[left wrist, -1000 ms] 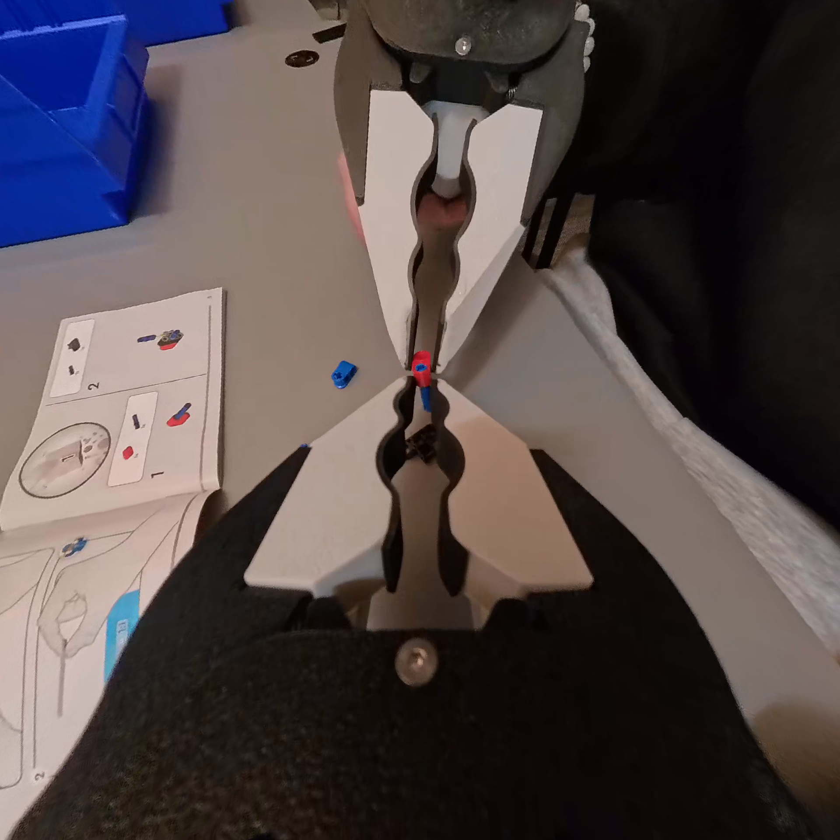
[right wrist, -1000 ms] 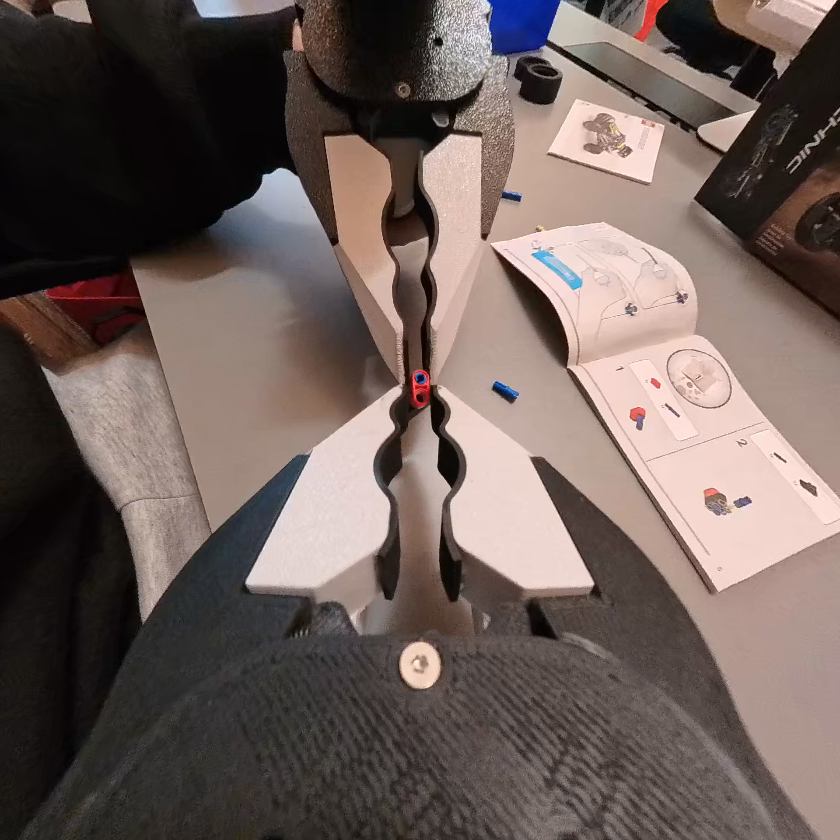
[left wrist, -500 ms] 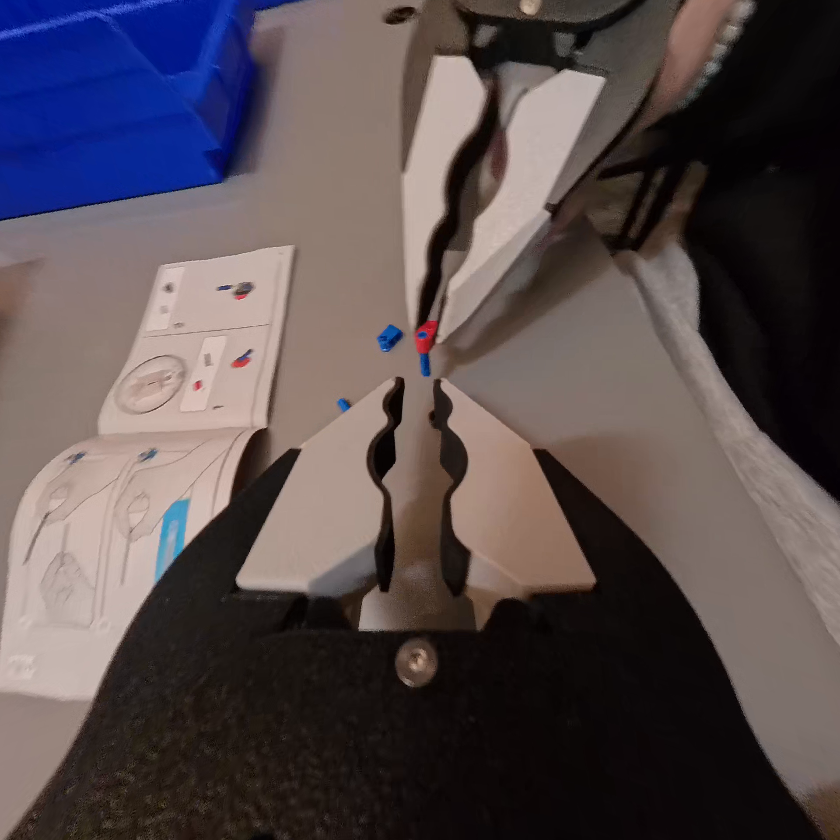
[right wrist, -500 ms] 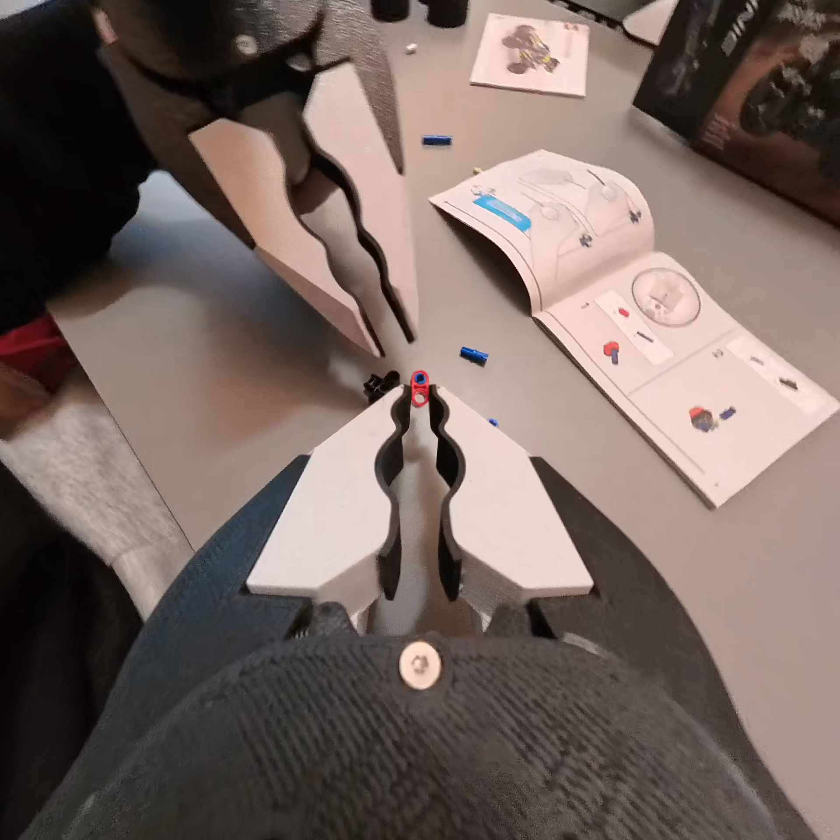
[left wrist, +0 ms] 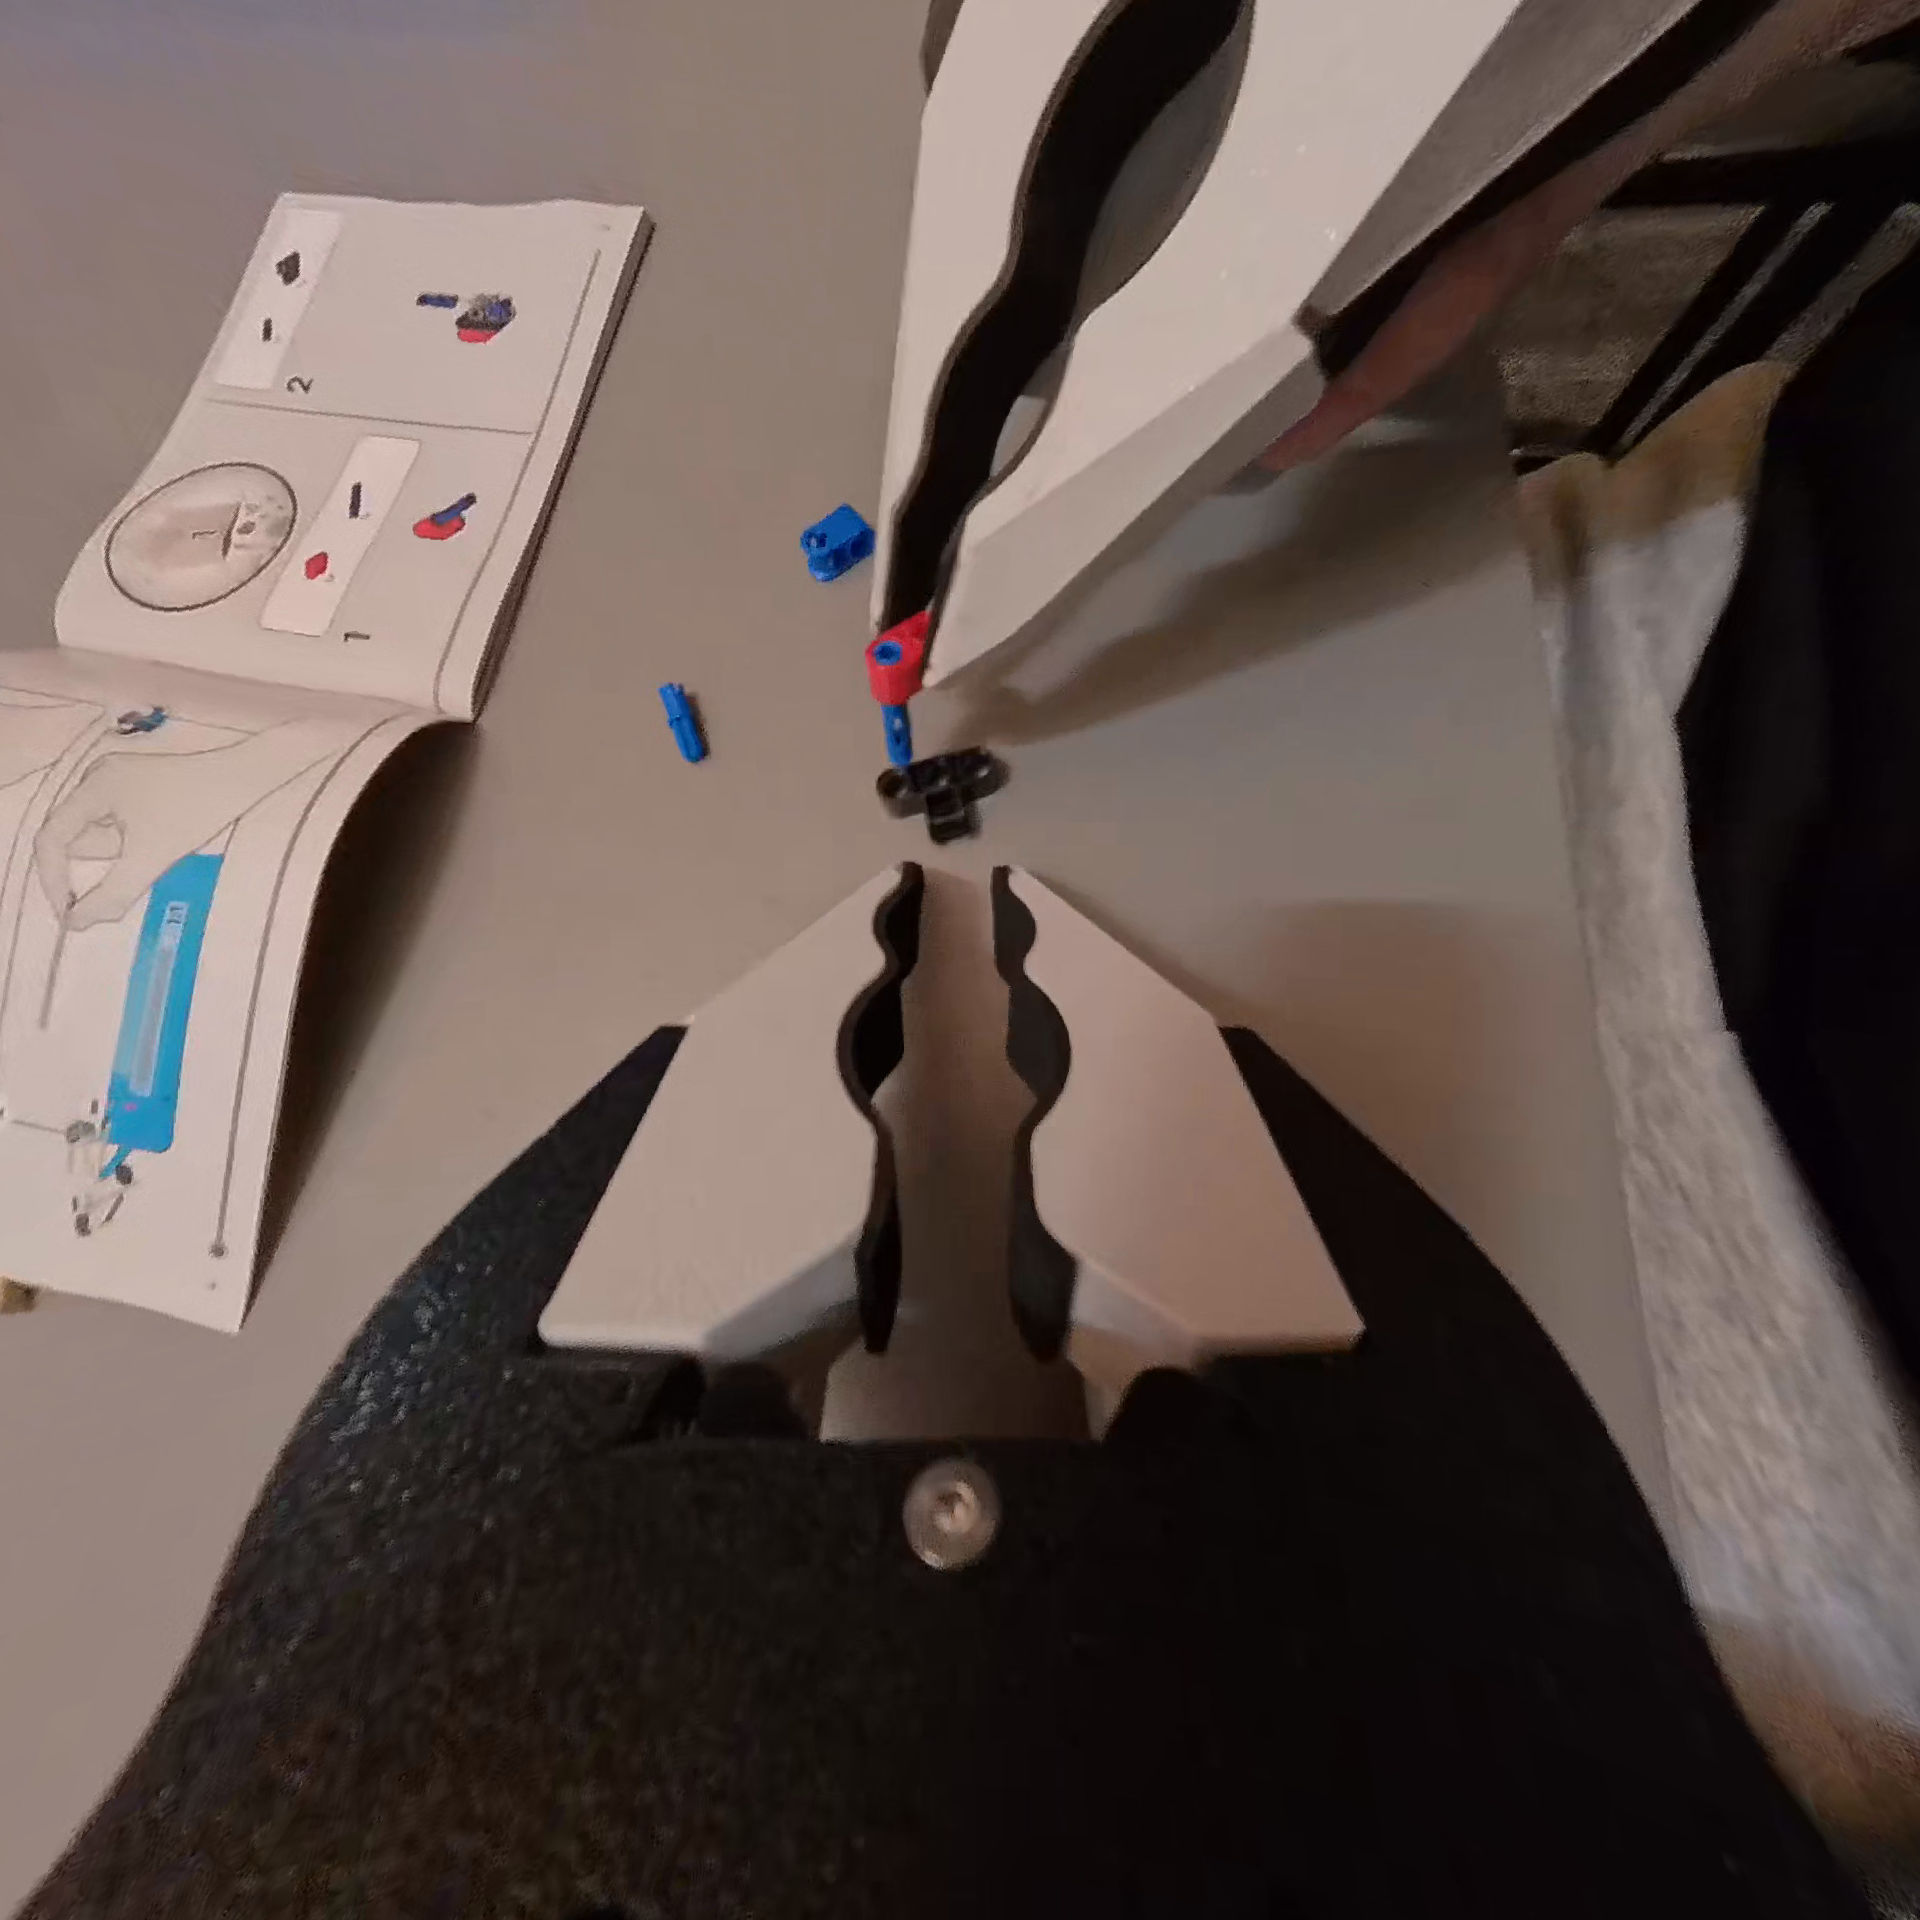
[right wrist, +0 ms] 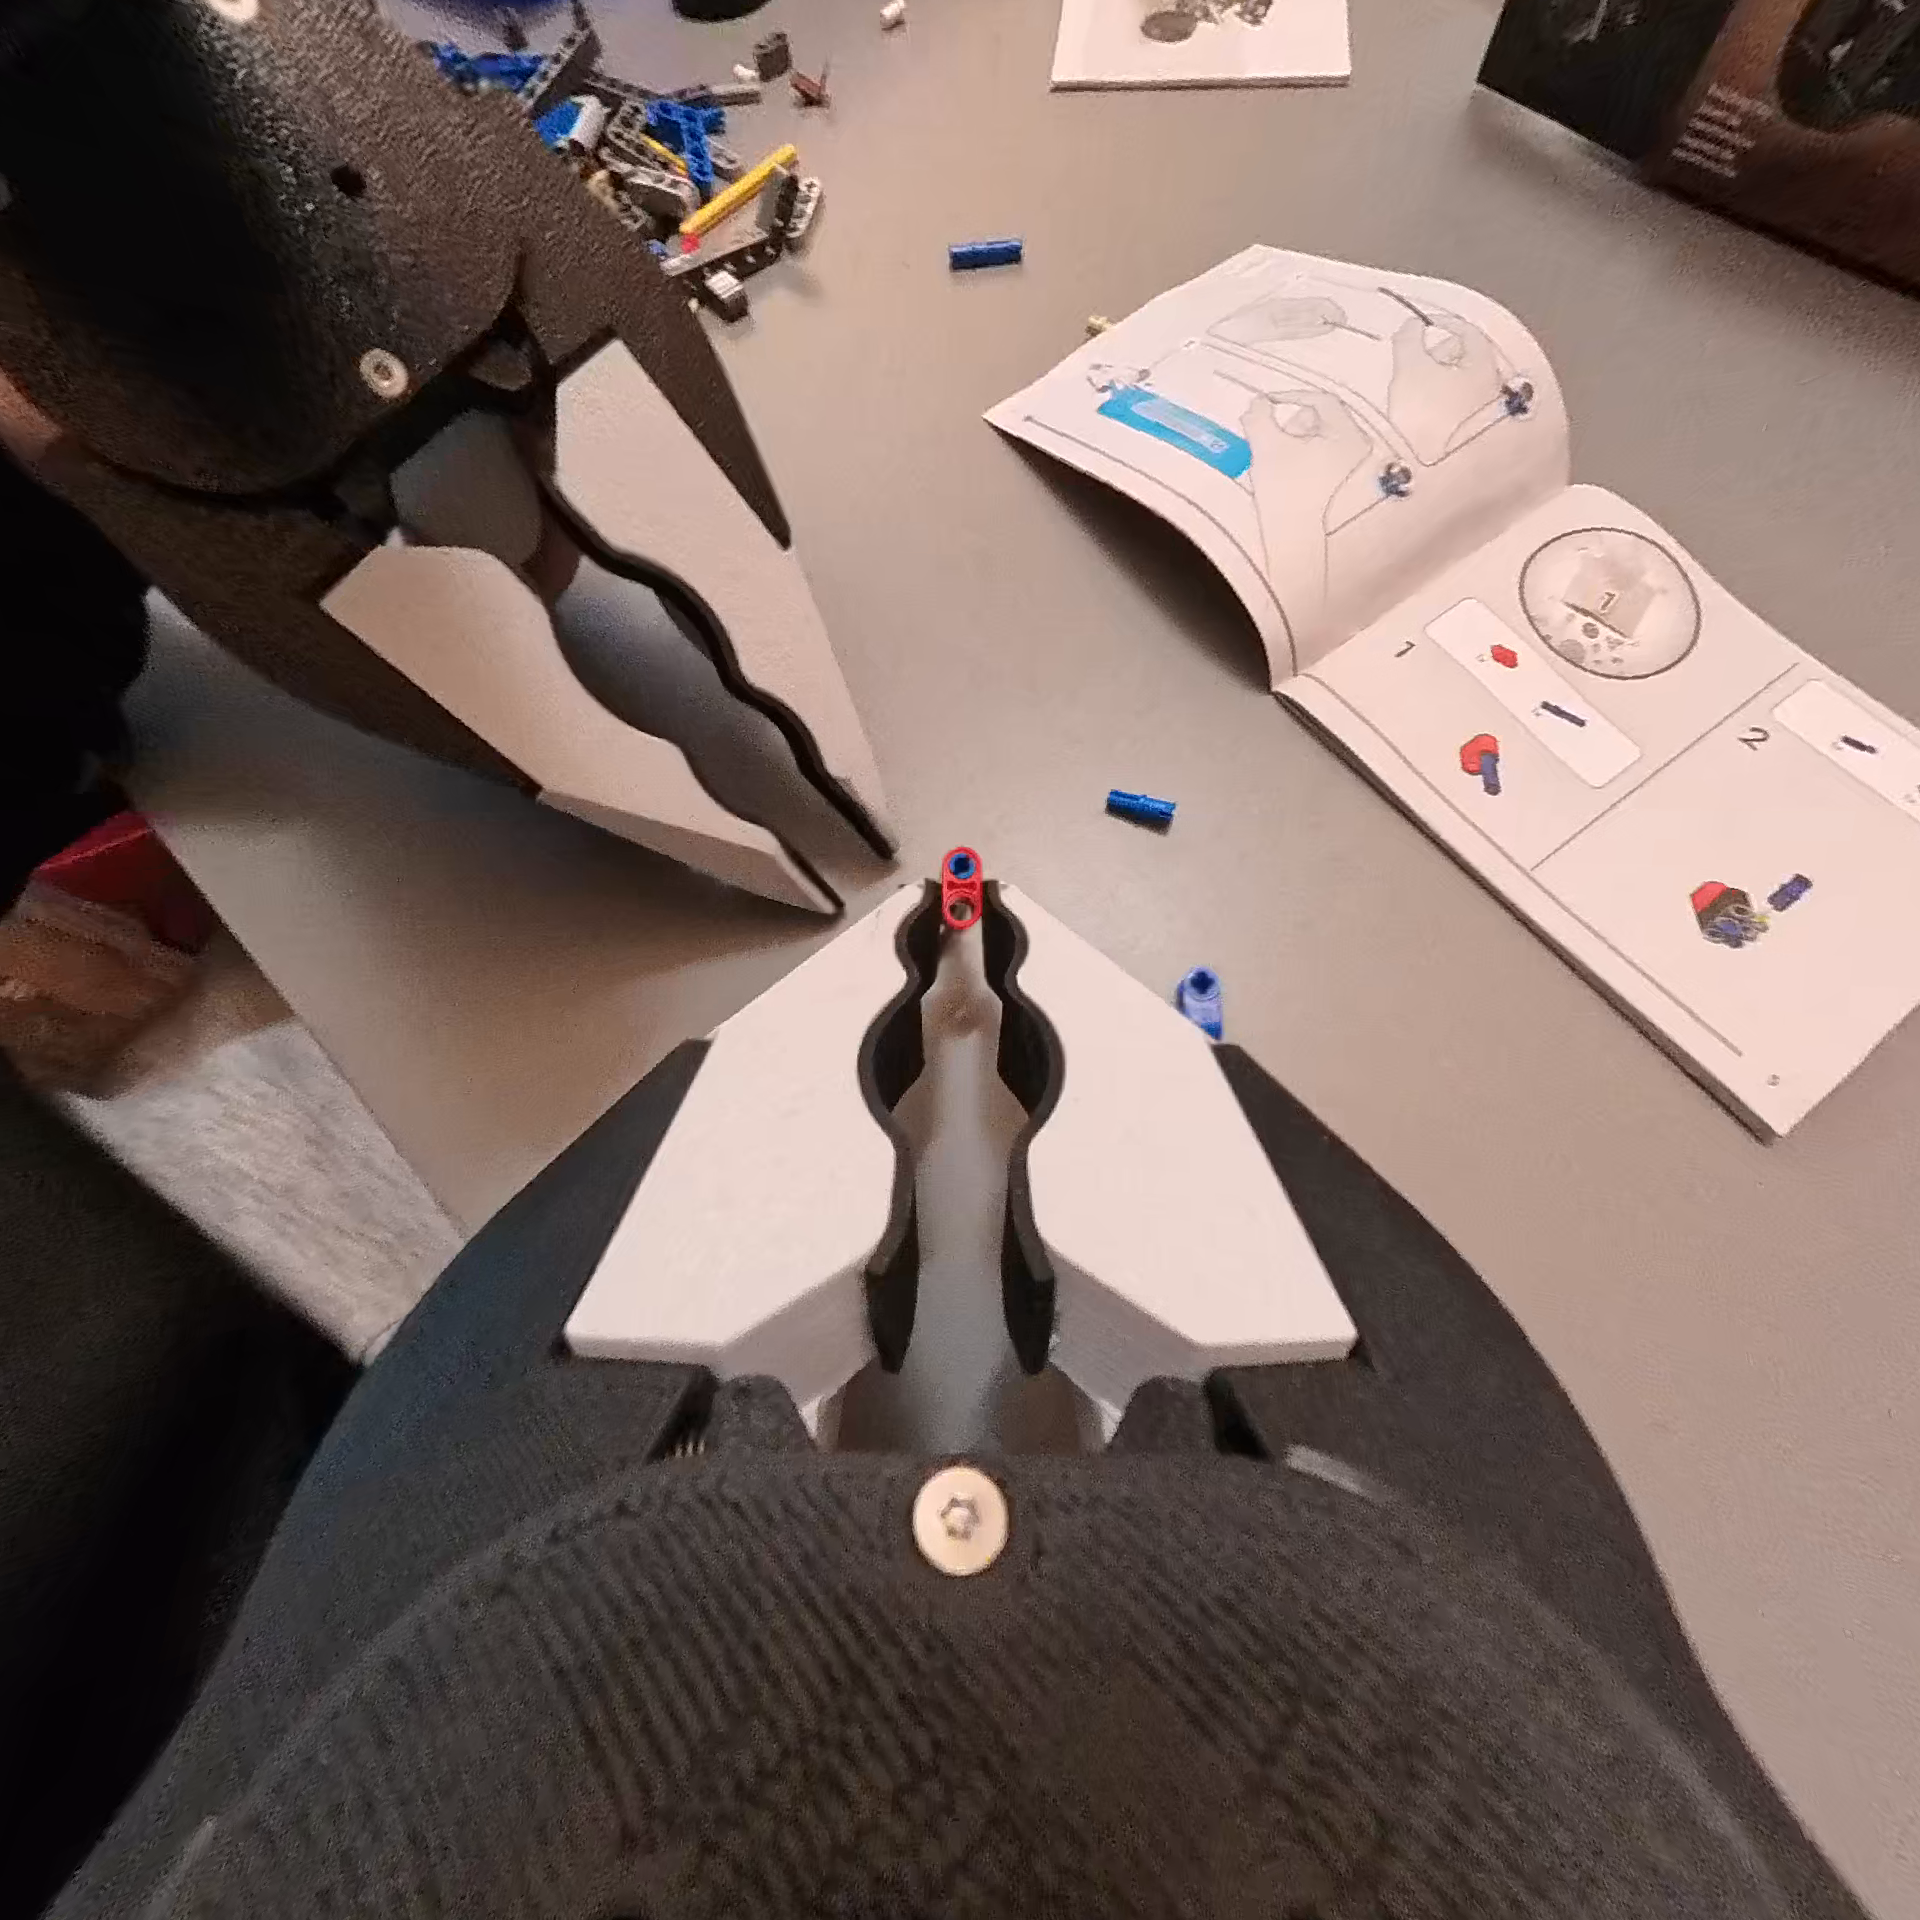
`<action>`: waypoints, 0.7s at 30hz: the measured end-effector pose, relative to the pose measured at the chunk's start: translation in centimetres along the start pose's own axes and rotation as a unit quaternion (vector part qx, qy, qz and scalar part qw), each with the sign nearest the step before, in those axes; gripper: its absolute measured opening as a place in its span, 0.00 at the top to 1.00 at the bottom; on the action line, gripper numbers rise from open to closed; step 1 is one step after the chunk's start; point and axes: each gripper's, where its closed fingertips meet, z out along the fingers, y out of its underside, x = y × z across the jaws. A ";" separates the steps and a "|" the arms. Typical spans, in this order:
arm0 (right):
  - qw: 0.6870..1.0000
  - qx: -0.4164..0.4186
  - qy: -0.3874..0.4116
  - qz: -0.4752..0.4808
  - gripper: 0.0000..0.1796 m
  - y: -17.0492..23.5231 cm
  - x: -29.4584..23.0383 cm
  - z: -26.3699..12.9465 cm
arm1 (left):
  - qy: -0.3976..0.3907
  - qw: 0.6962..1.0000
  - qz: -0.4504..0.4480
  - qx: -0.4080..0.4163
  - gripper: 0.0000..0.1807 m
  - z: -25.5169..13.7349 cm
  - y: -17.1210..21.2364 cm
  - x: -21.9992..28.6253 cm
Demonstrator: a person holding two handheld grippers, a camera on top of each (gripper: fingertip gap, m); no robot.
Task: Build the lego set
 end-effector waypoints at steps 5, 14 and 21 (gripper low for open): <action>1.000 -0.017 0.011 0.003 0.97 0.0 0.2 0.3 | 0.008 1.000 -0.008 0.010 0.96 0.7 -0.6 0.6; 0.998 -0.057 0.026 -0.025 0.97 0.5 0.2 0.5 | 0.014 1.000 -0.006 0.013 0.95 0.8 -0.7 0.9; 0.992 -0.105 0.031 -0.064 0.97 0.6 0.3 0.6 | 0.000 0.999 -0.004 0.033 0.95 0.2 -1.1 0.1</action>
